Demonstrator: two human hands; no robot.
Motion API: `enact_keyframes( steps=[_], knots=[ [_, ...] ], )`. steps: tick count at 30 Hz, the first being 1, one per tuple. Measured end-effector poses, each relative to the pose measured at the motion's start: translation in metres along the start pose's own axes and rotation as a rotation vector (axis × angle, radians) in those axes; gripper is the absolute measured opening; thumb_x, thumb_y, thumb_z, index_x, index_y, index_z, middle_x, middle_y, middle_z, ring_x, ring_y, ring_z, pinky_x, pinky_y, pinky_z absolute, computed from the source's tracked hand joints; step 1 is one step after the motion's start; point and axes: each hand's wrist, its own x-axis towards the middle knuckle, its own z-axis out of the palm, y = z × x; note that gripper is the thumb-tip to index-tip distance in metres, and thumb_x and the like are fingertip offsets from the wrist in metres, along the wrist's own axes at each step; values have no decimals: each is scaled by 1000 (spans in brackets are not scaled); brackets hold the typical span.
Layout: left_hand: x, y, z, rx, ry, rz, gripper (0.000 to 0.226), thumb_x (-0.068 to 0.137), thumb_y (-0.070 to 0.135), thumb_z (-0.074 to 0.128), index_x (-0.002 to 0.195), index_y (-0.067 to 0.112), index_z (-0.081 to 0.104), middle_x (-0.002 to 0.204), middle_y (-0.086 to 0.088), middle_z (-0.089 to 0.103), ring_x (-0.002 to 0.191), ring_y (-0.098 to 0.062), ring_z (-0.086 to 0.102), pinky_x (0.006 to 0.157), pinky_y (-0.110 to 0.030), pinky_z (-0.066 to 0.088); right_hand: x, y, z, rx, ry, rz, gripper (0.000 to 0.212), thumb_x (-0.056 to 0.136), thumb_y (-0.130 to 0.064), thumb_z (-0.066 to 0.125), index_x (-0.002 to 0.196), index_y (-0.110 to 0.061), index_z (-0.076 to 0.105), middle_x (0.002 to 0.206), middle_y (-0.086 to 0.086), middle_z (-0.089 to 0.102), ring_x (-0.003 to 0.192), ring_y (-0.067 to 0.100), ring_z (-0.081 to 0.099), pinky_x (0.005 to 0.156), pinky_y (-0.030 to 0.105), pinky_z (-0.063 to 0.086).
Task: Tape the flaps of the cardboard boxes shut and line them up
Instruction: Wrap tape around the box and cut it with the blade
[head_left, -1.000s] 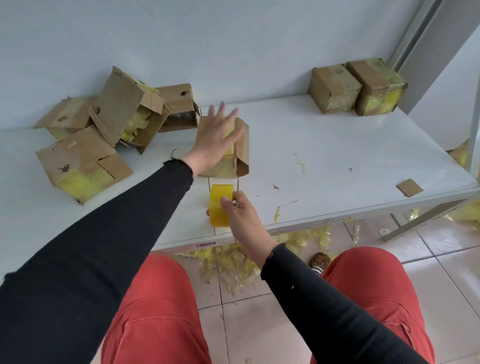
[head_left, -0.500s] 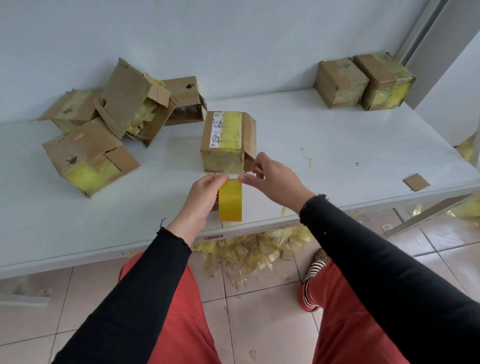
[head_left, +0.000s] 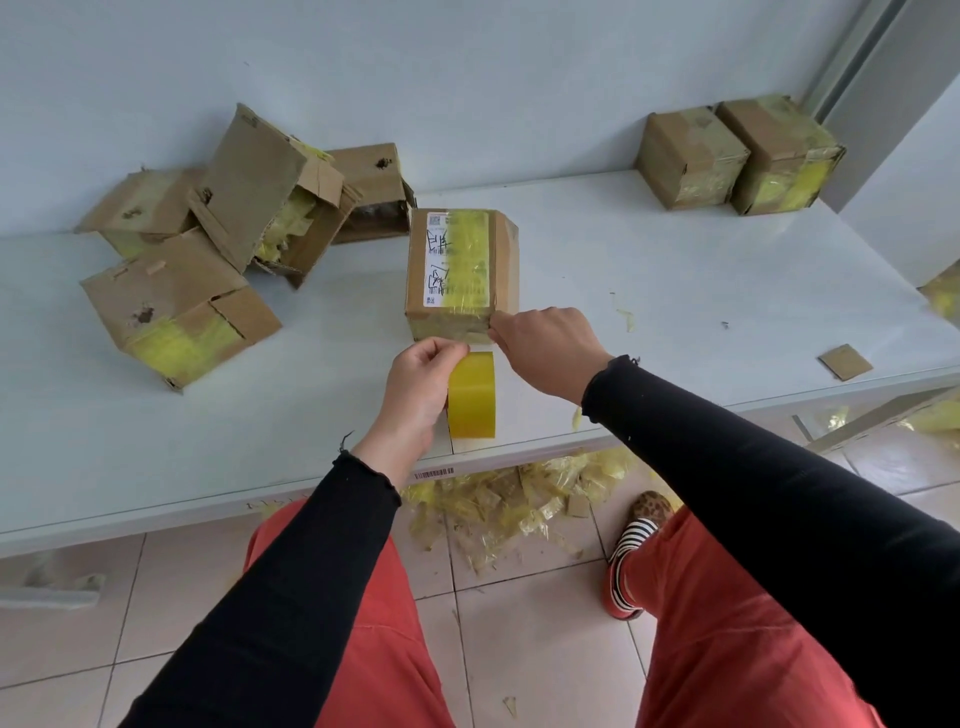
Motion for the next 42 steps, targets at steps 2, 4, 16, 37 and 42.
enact_keyframes(
  steps=[2, 4, 16, 37, 42],
  knots=[
    [-1, 0, 0, -10, 3, 3, 15, 95, 27, 71, 88, 14, 70, 79, -4, 63, 68, -14, 62, 60, -29, 46, -3, 11, 1, -66, -73, -1, 25, 108, -18, 36, 117, -16, 59, 64, -6, 46, 51, 18, 43, 50, 28, 27],
    [-1, -2, 0, -9, 1, -2, 15, 95, 27, 71, 87, 15, 70, 76, -2, 62, 64, -11, 61, 57, -26, 47, -11, 25, 2, -65, -117, 26, 31, 111, -29, 30, 108, -16, 58, 68, -6, 48, 61, 21, 52, 56, 31, 37],
    [-10, 4, -2, 69, -140, -86, 10, 90, 20, 74, 81, 15, 77, 79, -3, 74, 68, -15, 67, 59, -24, 52, 7, 8, -13, 388, -46, 15, 57, 105, -11, 33, 157, -33, 28, 122, 5, 58, 93, 25, 54, 71, 37, 43],
    [-29, 10, 18, 243, -346, 342, 12, 101, 9, 63, 106, 10, 74, 97, -17, 72, 84, -16, 62, 77, -28, 47, -58, 25, -17, 1352, -115, 176, 41, 98, -68, 46, 96, -30, 61, 69, -27, 54, 60, 4, 44, 54, 16, 34],
    [-25, 6, 22, 286, -376, 346, 15, 97, 26, 67, 111, 22, 72, 104, -15, 71, 86, -17, 61, 80, -32, 49, -61, 32, -12, 1370, 25, 179, 24, 106, -21, 54, 100, 3, 53, 72, -6, 46, 54, 11, 36, 46, 21, 29]
  ],
)
